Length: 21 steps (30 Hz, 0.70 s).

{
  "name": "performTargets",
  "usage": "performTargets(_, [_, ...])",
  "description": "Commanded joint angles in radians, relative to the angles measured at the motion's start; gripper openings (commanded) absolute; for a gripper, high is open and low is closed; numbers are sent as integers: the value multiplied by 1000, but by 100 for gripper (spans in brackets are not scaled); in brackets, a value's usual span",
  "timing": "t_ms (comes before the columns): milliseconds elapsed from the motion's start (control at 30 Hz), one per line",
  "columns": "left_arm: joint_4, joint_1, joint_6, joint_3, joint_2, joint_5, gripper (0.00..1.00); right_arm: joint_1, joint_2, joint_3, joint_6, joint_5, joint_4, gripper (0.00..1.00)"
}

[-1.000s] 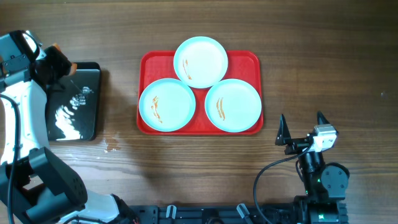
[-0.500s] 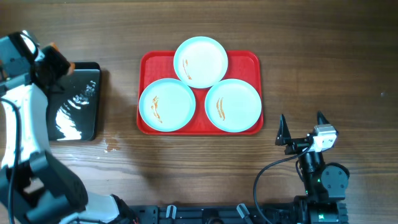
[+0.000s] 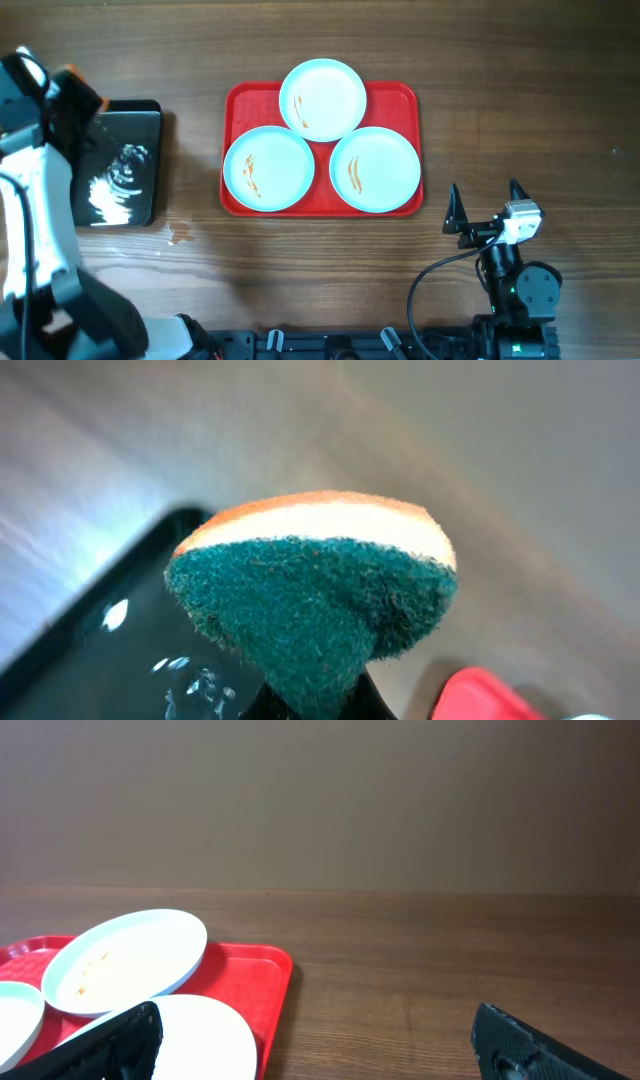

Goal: Clean dirty plates on tray and stack at the side
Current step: 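Lift the sponge with the left gripper above the black tray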

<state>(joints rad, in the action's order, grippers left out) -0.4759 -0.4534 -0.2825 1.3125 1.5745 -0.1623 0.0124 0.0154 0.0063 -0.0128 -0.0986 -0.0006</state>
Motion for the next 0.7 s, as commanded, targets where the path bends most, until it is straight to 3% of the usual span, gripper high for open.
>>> performTargets(0, [17,-3,-10,-49,122,47,4,6,-6,-1,13,14,3,100])
performTargets(167, [23,-3,-10,-44,208,-7,4,6,-6,-1,13,14,3,100])
performTargets(367, [-41,-2,-8,58,3,-58,4,6,-6,-1,13,14,3,100])
performTargets(467, [-33,19,43,39,-64,49,4,6,-6,-1,13,14,3,100])
performTargets(533, [-27,38,43,-1,-30,111,4,6,-6,-1,12,14,3,100])
performTargets(667, [19,51,9,-86,109,61,4,6,-6,-1,12,14,3,100])
